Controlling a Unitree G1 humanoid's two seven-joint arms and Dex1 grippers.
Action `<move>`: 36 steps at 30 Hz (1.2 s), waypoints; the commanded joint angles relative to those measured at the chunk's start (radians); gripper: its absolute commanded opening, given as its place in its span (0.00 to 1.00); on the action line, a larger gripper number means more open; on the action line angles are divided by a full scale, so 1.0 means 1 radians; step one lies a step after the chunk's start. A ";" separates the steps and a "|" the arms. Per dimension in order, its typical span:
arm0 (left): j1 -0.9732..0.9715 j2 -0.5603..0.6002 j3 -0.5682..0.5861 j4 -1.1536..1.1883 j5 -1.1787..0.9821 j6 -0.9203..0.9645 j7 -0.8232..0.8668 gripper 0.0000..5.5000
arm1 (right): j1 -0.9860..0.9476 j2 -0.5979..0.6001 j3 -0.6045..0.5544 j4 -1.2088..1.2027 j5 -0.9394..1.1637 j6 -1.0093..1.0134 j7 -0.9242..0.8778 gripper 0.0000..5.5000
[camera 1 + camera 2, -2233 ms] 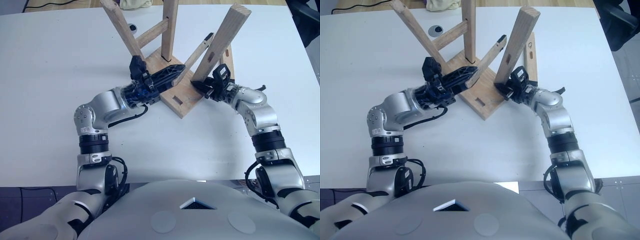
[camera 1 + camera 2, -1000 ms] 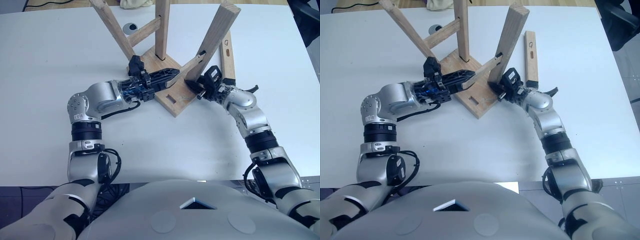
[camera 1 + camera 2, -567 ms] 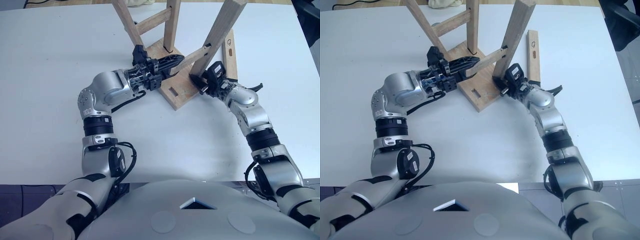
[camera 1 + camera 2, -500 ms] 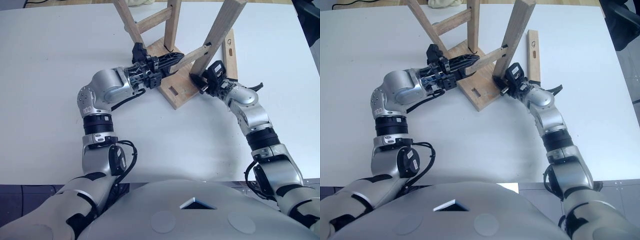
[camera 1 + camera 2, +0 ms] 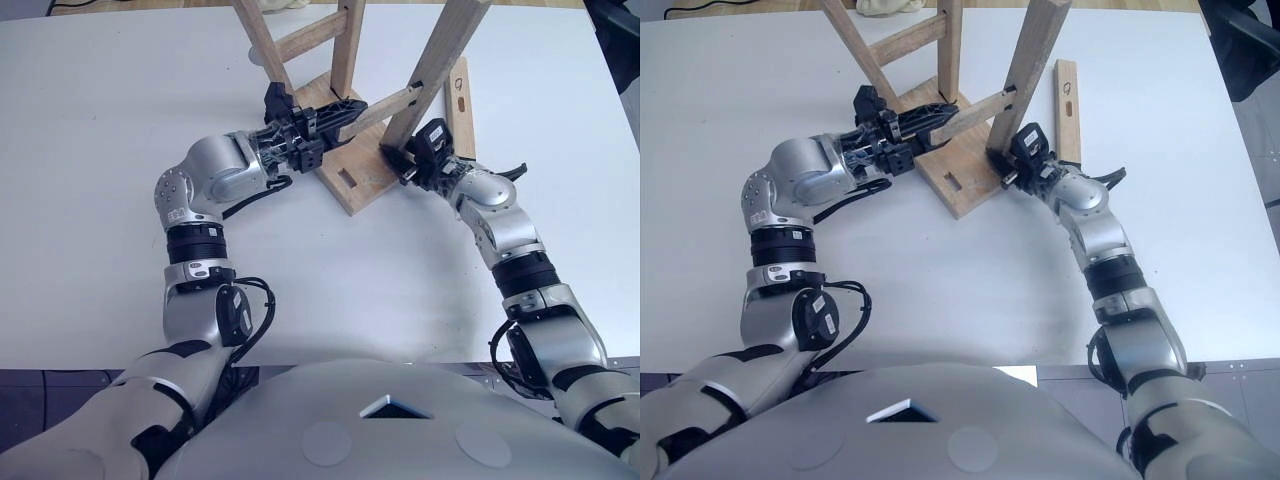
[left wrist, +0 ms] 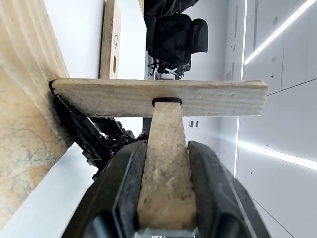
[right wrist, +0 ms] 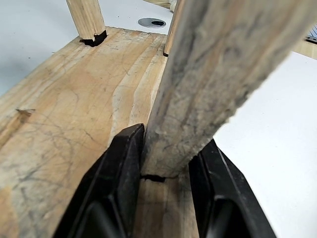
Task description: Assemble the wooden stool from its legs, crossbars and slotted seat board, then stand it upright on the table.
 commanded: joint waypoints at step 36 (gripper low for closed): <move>0.114 0.225 -0.135 -0.525 0.688 -0.282 -0.671 0.39 | 0.080 -0.149 -0.001 -0.185 -0.015 0.262 0.356 0.47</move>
